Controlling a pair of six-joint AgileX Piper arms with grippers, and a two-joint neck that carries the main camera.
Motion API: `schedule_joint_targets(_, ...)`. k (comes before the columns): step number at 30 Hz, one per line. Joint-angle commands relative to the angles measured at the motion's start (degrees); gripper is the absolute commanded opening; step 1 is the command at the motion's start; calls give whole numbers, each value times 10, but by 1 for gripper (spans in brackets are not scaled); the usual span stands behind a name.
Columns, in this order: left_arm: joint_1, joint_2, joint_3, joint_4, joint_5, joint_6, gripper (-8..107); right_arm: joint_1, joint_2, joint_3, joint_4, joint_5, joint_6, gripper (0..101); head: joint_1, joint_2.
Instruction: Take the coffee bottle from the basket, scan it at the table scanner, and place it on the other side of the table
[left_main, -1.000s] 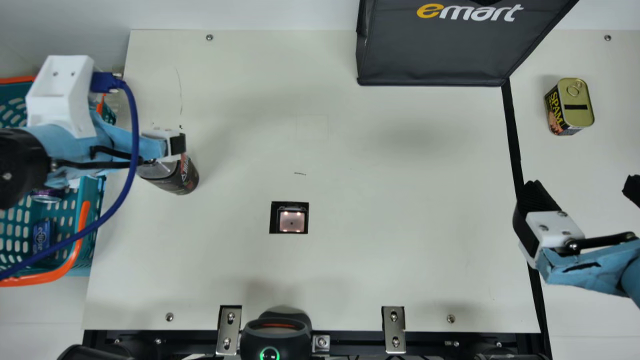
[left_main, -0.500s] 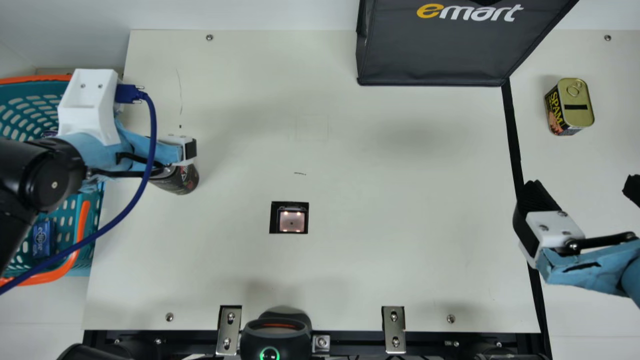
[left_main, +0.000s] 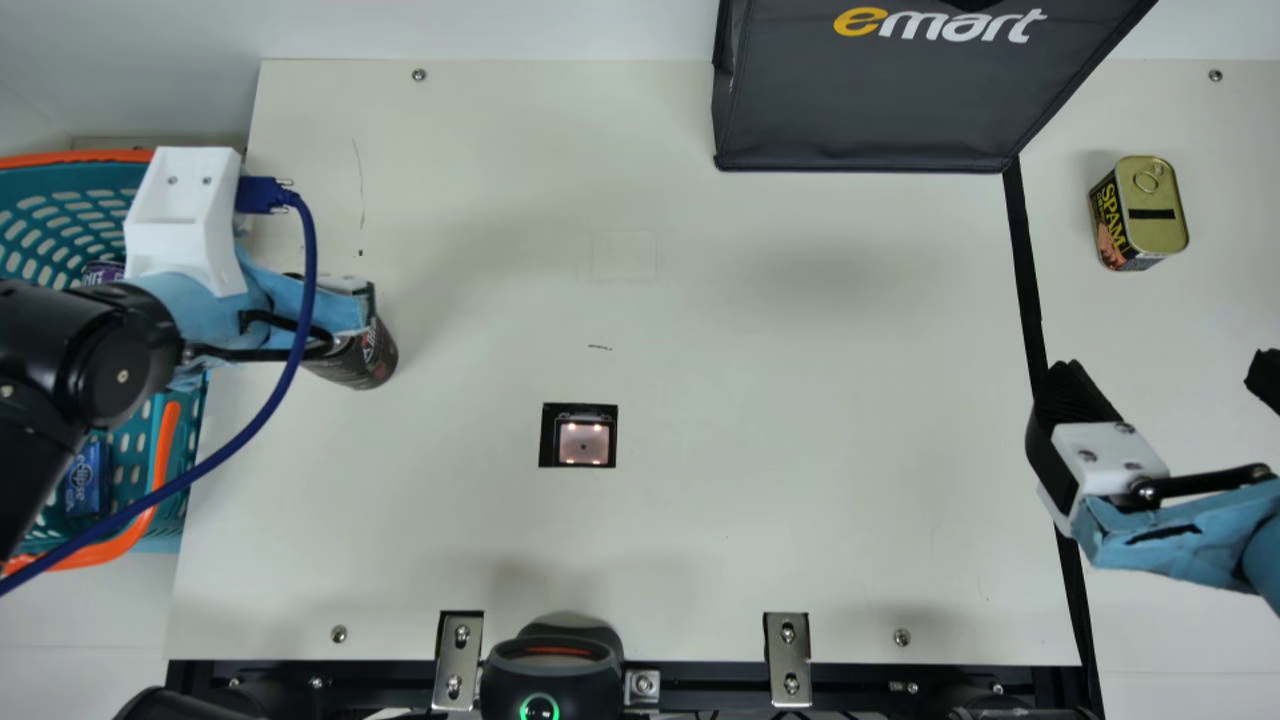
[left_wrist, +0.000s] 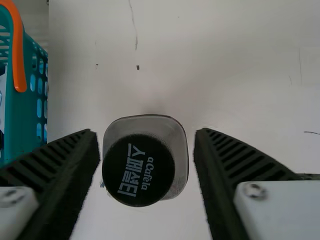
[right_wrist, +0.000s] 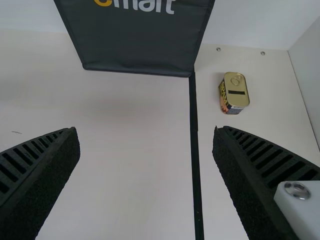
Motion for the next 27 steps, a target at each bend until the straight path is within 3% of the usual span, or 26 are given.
schedule_joint_targets(1,-1,-2,-2,2,3,-2,30,0,0,0,0,0,0,95,-17,1)
schedule_joint_targets(7,-7,-7,-14,5,20,-13,-8,0,0,0,0,0,0,95,-17,1)
schedule_joint_targets(27,-139,-17,-114,18,158,-141,-8,0,0,0,0,0,0,95,-17,1)
